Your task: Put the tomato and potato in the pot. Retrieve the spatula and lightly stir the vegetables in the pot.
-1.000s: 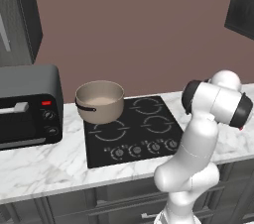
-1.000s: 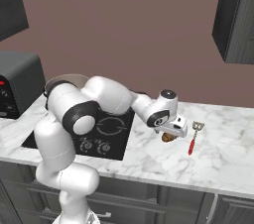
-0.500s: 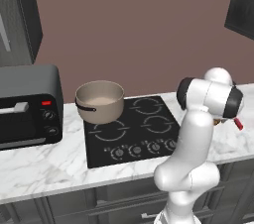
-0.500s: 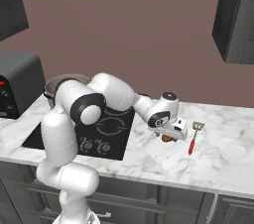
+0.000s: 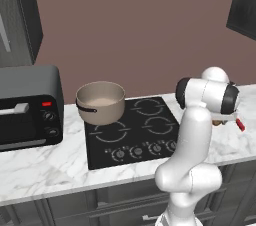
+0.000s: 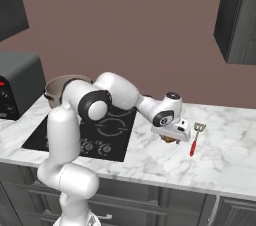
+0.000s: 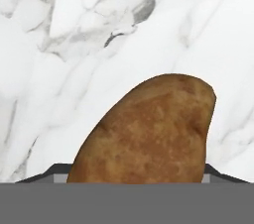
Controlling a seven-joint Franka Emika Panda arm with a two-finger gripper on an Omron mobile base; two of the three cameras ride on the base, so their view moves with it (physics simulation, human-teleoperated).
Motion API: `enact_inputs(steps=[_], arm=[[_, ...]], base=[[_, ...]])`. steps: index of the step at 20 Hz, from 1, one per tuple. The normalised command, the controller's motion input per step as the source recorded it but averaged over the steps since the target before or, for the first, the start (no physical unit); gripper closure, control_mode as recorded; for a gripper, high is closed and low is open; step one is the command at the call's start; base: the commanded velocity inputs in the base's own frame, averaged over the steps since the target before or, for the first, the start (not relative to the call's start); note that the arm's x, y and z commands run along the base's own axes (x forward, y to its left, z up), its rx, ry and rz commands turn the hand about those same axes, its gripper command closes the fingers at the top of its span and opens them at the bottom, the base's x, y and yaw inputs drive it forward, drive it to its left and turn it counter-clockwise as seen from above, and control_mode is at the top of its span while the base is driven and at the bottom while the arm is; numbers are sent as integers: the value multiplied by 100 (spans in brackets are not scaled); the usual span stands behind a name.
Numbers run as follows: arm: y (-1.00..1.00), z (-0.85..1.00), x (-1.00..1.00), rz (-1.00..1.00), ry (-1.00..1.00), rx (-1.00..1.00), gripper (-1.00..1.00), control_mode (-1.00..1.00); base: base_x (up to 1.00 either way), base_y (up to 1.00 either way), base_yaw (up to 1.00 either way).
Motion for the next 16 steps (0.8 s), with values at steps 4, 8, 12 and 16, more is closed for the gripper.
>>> enact_inputs(steps=[4,8,12,16], arm=[[0,-5,2,0,0,2,100,-100],[1,18,-52,2,-13,12,100,-100],[44,55,-75,13,-17,10,100,-100],[87,73,-53,25,-14,1,100,-100]], base=[[0,0,0],[0,0,0],[0,0,0],[0,0,0]])
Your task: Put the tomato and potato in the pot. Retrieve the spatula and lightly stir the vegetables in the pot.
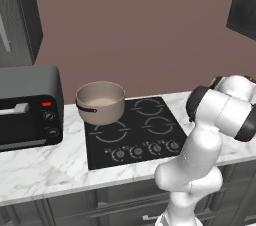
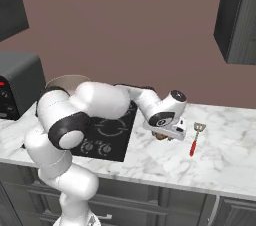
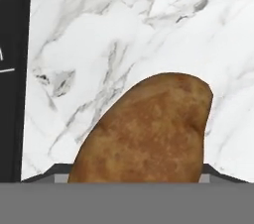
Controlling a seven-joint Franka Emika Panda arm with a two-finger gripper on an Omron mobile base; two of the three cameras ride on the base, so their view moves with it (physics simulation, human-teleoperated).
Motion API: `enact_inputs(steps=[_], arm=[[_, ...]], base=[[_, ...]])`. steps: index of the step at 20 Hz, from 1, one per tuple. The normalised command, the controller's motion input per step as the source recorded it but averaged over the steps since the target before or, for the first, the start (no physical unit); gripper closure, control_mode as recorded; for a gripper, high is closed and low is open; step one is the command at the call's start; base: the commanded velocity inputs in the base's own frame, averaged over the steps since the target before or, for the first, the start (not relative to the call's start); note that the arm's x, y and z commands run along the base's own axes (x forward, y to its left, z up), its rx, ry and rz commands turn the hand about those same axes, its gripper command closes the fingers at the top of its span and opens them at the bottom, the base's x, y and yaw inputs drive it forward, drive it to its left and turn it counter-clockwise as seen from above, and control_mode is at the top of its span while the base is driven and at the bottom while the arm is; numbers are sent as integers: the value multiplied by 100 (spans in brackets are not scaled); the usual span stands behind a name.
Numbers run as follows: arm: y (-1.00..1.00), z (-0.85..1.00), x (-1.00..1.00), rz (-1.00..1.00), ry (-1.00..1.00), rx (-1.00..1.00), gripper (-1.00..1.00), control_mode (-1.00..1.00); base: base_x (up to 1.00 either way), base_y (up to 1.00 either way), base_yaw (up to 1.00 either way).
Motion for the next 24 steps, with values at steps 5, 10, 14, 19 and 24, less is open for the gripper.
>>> enact_inputs(steps=[5,10,14,19,24], arm=[[100,87,-41,26,-10,0,100,-100],[94,91,-19,29,-9,0,100,-100],[95,65,-1,30,0,1,100,-100],[100,70,5,29,1,0,100,-100],[82,77,45,31,0,-1,100,-100]], base=[[0,0,0],[0,0,0],[0,0,0],[0,0,0],[0,0,0]])
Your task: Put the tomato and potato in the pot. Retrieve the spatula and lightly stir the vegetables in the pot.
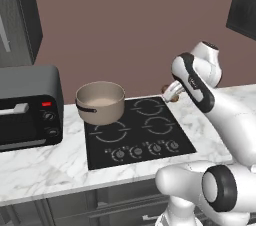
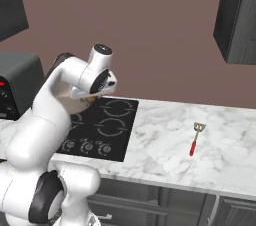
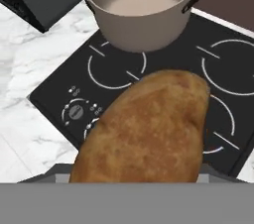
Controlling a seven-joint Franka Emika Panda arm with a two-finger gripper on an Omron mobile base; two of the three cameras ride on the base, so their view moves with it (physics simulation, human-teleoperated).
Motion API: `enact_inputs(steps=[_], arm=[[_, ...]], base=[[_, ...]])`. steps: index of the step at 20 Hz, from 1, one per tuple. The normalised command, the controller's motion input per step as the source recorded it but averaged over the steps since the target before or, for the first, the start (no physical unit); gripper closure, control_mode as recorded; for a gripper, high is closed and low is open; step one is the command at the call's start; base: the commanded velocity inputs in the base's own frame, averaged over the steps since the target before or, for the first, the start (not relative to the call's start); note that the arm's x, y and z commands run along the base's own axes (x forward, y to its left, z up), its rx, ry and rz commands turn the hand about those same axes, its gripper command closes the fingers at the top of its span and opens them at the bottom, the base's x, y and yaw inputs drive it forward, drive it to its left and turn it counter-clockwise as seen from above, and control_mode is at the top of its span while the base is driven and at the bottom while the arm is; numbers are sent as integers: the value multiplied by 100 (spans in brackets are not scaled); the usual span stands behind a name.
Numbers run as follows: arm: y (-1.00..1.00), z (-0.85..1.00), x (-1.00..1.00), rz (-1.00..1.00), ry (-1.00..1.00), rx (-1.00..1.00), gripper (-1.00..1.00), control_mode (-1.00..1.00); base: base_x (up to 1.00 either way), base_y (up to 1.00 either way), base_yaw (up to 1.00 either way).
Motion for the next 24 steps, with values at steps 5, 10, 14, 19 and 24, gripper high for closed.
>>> enact_inputs(steps=[5,10,14,19,24], arm=[[95,46,50,28,10,-2,100,-100],[100,3,37,17,16,-5,100,-100],[71,-11,42,0,0,-17,100,-100],[60,-15,44,-6,-1,-23,100,-100],[26,-40,50,-3,11,-1,100,-100]], base=[[0,0,0],[0,0,0],[0,0,0],[0,0,0],[0,0,0]])
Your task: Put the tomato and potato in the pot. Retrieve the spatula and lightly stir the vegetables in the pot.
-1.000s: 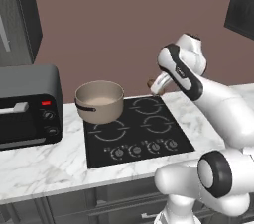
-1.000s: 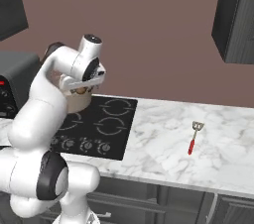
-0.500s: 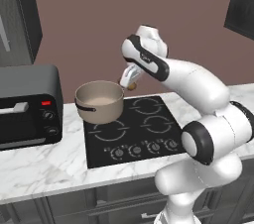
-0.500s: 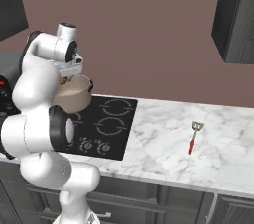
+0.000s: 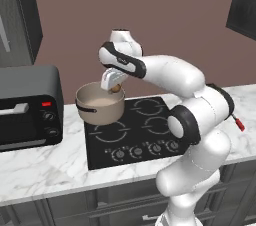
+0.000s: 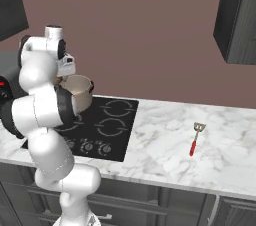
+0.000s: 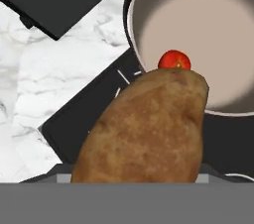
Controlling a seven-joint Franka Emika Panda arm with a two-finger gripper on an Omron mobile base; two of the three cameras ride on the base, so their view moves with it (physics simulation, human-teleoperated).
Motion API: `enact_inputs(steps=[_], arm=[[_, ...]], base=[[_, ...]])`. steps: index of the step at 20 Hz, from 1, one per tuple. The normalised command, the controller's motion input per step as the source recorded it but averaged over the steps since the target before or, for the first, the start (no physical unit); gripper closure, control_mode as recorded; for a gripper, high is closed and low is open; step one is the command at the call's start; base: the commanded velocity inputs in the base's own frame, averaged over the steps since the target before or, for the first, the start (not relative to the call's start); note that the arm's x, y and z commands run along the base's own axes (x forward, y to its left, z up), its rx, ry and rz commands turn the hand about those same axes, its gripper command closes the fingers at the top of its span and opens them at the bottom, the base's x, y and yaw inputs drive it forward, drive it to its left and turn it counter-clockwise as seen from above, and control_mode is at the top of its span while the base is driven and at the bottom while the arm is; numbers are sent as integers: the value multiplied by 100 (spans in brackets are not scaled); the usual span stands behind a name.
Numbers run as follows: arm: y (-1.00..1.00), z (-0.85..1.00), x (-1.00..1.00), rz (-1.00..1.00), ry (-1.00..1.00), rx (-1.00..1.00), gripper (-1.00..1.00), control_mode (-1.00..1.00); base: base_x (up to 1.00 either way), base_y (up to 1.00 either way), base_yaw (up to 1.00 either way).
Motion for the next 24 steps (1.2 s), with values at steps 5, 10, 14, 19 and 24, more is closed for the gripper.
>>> enact_inputs(steps=[5,10,14,19,24], arm=[[38,-46,49,-1,4,-10,100,-100],[26,-25,43,-6,-7,-15,100,-100],[3,-31,43,-3,0,-1,100,-100],[6,-32,40,0,-4,0,100,-100],[2,-45,23,-1,0,0,100,-100]], base=[[0,0,0],[0,0,0],[0,0,0],[0,0,0],[0,0,0]])
